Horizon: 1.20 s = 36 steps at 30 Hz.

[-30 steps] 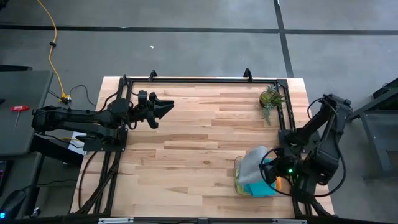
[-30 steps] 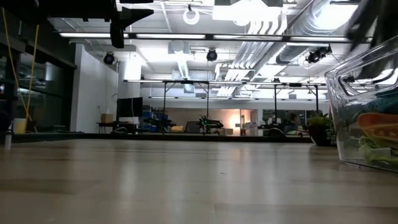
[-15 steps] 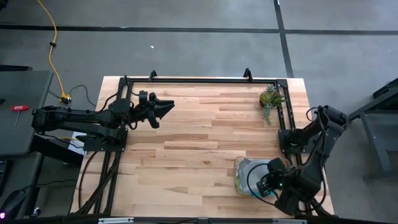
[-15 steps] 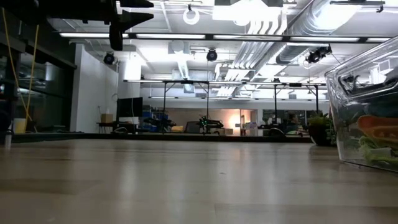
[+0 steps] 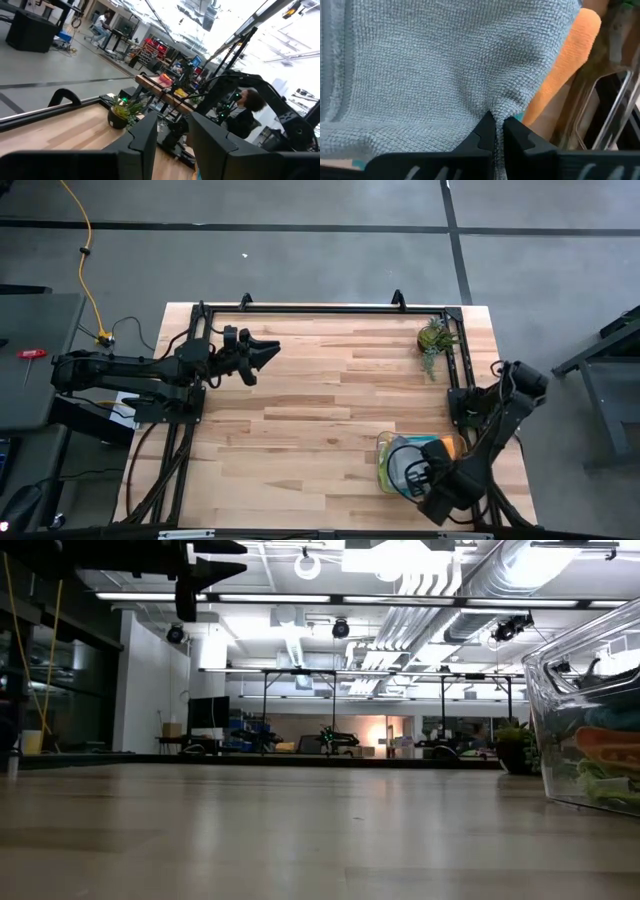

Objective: Fold microfiber towels
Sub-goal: Put the gray microfiber cloth into the transparent bin, then return to Home Position

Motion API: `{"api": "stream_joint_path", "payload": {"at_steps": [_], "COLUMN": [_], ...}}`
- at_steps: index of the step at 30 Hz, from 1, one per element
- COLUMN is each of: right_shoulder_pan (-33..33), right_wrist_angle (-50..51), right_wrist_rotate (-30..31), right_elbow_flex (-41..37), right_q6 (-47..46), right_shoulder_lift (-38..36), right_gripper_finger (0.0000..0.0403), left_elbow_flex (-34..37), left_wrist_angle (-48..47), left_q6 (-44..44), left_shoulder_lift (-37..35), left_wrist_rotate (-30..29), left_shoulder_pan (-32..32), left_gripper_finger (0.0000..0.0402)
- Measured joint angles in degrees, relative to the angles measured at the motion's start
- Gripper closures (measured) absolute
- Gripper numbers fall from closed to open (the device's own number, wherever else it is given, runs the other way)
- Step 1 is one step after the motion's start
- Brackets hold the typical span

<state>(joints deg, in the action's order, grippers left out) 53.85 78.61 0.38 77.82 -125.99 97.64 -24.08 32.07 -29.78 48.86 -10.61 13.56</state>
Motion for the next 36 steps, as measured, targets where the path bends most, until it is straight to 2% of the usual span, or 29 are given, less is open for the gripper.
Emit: {"api": "stream_joint_path", "payload": {"at_steps": [6, 9, 13, 19, 22, 25, 30, 33, 36], "right_shoulder_pan": [-2.1, -2.2, -2.2, -2.1, -2.1, -2.1, -2.2, -2.8, -4.0], "right_wrist_angle": [0.1, 1.2, 2.5, 10.2, 11.0, 11.5, 9.8, 6.2, 5.0], "right_wrist_rotate": [-1.0, -1.3, -2.6, -11.6, -12.8, -11.0, -0.4, 5.3, 5.5], "right_elbow_flex": [0.0, 0.0, 0.0, 0.0, 0.0, 0.0, 0.0, 0.0, 0.1], "right_q6": [0.5, 0.5, 0.5, 2.2, 4.5, 5.0, 5.7, 8.0, 13.6], "right_shoulder_lift": [0.6, 0.6, 0.6, 0.4, -1.2, -4.2, -10.9, -14.5, -15.8], "right_gripper_finger": [0.0402, 0.0389, 0.0339, 0.0250, 0.0223, 0.0212, 0.0219, 0.0238, 0.0277], "left_elbow_flex": [0.0, 0.0, 0.0, 0.0, 0.0, 0.0, 0.0, 0.0, 0.0], "left_wrist_angle": [-0.9, -1.1, -1.1, -1.1, -1.1, -1.1, -1.1, -1.1, -1.2], "left_q6": [0.0, 0.0, 0.0, 0.0, 0.0, 0.0, 0.0, 0.0, 0.0], "left_shoulder_lift": [0.0, 0.0, 0.0, 0.0, 0.0, 0.0, 0.0, 0.0, 0.0], "left_wrist_rotate": [-0.4, -0.4, -0.5, -0.5, -0.5, -0.5, -0.5, -0.5, -0.5], "left_shoulder_pan": [0.0, 0.0, 0.0, 0.0, 0.0, 0.0, 0.0, 0.0, 0.0], "left_gripper_finger": [0.0300, 0.0300, 0.0300, 0.0300, 0.0300, 0.0300, 0.0300, 0.0300, 0.0300]}}
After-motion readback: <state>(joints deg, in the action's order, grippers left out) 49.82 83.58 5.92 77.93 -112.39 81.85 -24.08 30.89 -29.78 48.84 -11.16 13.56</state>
